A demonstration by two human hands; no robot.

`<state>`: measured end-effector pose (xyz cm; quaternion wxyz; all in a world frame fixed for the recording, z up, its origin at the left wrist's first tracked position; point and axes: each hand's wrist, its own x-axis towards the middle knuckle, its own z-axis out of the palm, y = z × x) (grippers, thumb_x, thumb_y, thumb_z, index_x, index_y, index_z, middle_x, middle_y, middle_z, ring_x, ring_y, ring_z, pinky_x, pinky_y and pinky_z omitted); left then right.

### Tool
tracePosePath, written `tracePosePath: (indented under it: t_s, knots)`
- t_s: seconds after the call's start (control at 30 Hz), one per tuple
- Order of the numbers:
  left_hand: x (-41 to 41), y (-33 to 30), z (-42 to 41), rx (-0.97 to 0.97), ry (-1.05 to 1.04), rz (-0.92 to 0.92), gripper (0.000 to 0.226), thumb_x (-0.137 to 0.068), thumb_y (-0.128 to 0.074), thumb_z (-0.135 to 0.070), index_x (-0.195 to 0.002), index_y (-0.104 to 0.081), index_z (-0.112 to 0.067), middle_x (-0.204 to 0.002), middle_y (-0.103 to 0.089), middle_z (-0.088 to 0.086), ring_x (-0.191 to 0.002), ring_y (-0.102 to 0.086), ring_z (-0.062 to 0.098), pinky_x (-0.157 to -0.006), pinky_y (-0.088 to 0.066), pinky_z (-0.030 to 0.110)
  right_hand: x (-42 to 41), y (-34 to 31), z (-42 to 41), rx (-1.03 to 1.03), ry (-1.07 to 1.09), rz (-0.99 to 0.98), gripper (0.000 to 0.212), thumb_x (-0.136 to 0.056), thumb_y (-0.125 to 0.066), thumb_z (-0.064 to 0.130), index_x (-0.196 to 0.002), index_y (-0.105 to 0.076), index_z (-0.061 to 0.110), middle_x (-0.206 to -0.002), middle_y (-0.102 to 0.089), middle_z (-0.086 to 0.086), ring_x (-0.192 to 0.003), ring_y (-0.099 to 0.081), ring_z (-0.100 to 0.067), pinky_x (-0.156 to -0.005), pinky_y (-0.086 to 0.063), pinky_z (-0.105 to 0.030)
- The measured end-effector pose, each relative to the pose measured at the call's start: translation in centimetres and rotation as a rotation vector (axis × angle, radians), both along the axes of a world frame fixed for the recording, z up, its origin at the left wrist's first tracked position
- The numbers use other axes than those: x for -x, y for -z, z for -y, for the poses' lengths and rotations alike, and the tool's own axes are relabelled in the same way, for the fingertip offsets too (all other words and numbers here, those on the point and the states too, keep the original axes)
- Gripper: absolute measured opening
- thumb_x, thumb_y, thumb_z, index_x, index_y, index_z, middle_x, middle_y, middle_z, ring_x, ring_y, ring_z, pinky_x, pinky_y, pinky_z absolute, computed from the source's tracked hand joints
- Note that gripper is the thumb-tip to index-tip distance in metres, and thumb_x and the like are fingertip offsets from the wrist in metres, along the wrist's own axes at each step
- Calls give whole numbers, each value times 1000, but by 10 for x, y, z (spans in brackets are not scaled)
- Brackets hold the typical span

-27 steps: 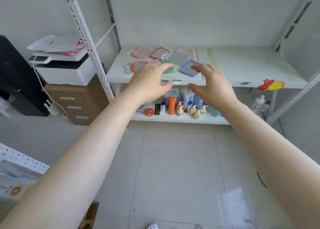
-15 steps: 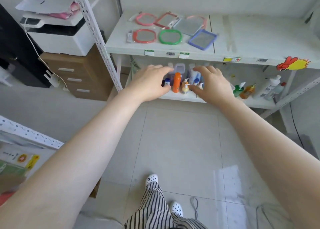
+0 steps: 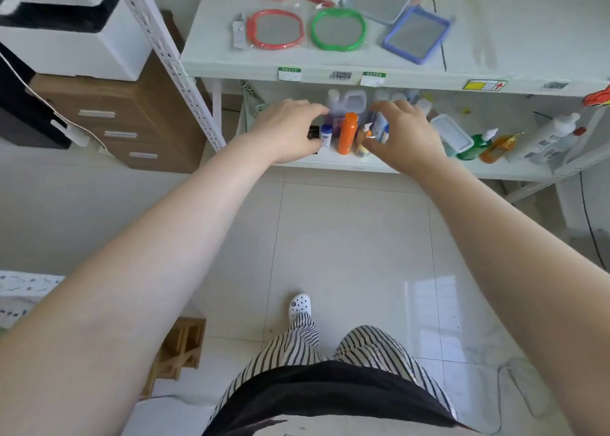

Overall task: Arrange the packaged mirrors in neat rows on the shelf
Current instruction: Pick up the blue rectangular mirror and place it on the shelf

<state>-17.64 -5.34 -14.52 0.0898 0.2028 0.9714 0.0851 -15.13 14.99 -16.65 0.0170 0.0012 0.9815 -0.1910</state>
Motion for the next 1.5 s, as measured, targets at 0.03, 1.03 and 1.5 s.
tracePosePath:
  t_s: [0.03,1.03,1.5]
  knots:
    - [10,0,2,-2,0,10,57,-86,-56,-38,-141,-41,-29,-137,-53,2,-130,-46,28,-100,-44,40,9,0,1,-1,-1,12,51,-82,-61,36,-130,-49,23,-120,-54,-10,-122,-44,-32,-87,-46,-42]
    - [299,8,-99,-54,53,27,56,-85,-57,-33,-139,-44,-23,-146,-45,0,-133,-44,25,-105,-41,36,283,7,-103,-80,31,54,60,-86,-63,38,-140,-41,23,-141,-46,-5,-134,-38,-27,-94,-44,-44]
    - [411,35,-178,-63,311,118,57,-85,-59,-33,-140,-43,-25,-144,-48,2,-132,-46,25,-106,-40,37,330,35,-154,-4,393,135,60,-86,-65,37,-140,-42,21,-134,-50,-8,-128,-42,-28,-94,-44,-41]
